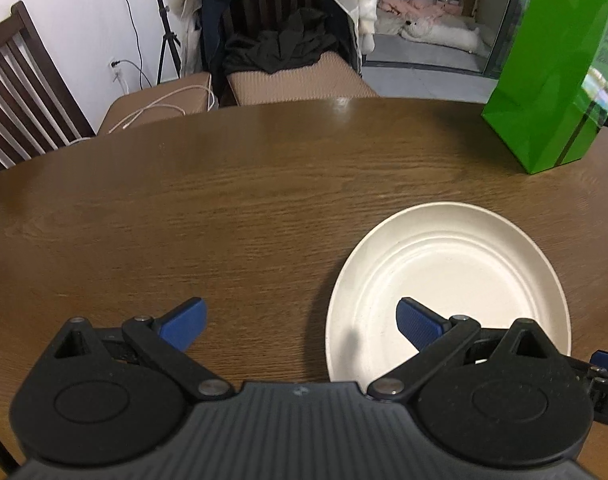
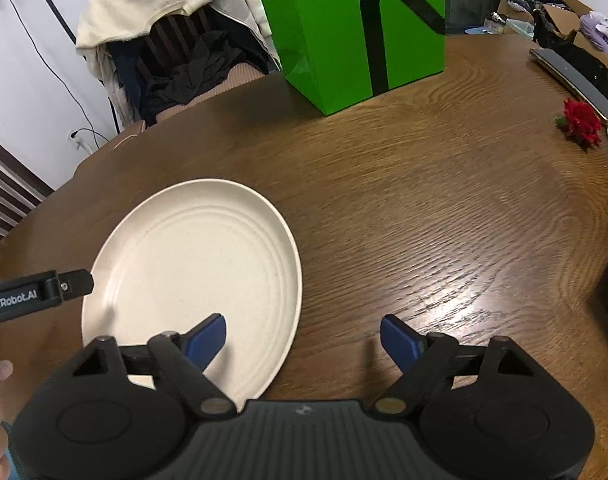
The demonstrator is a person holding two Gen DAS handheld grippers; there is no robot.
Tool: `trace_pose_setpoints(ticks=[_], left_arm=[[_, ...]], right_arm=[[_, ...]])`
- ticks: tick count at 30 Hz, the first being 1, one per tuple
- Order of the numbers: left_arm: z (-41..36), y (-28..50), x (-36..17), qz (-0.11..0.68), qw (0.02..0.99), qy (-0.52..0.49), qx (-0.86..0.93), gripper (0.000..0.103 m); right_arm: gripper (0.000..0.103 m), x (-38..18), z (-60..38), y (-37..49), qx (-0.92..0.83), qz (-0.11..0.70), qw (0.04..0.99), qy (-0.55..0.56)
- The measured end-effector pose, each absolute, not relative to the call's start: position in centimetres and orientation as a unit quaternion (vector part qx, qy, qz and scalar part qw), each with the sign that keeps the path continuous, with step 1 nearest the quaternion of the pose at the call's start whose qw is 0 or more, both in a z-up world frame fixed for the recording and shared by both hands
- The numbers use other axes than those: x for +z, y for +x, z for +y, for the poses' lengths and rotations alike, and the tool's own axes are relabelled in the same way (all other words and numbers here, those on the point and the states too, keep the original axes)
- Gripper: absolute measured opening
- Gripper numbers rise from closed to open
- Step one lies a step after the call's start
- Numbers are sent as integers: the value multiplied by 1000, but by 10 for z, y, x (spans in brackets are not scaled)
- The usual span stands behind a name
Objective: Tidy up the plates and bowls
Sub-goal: 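Lower both open grippers onto the rim of the cream plate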
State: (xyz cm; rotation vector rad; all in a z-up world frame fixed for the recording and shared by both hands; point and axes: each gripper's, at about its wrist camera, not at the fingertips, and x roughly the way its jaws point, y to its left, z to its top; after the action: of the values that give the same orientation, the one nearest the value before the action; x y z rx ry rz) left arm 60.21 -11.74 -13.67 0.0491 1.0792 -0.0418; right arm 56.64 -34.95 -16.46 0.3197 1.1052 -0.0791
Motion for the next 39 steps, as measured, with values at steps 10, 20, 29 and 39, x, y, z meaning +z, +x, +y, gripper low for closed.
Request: trace_pose_setpoints(ticks=[10,20,29,39], left_arm=[[-121,609,-156,529,848,17,-30,102],[-121,612,-169,540,841,1,-37,88],[-127,612,-166,528,848,-1,-53,67],[-126,612,-162,520,851,-11,-71,30]], right_arm=[[70,-182,-345,576,-26,527,835,156],[63,-185,-341,581,-18,519,841,151],[38,-186,-347,580,-12,508,846,163],[12,-190,-348,579,0,507,843,181]])
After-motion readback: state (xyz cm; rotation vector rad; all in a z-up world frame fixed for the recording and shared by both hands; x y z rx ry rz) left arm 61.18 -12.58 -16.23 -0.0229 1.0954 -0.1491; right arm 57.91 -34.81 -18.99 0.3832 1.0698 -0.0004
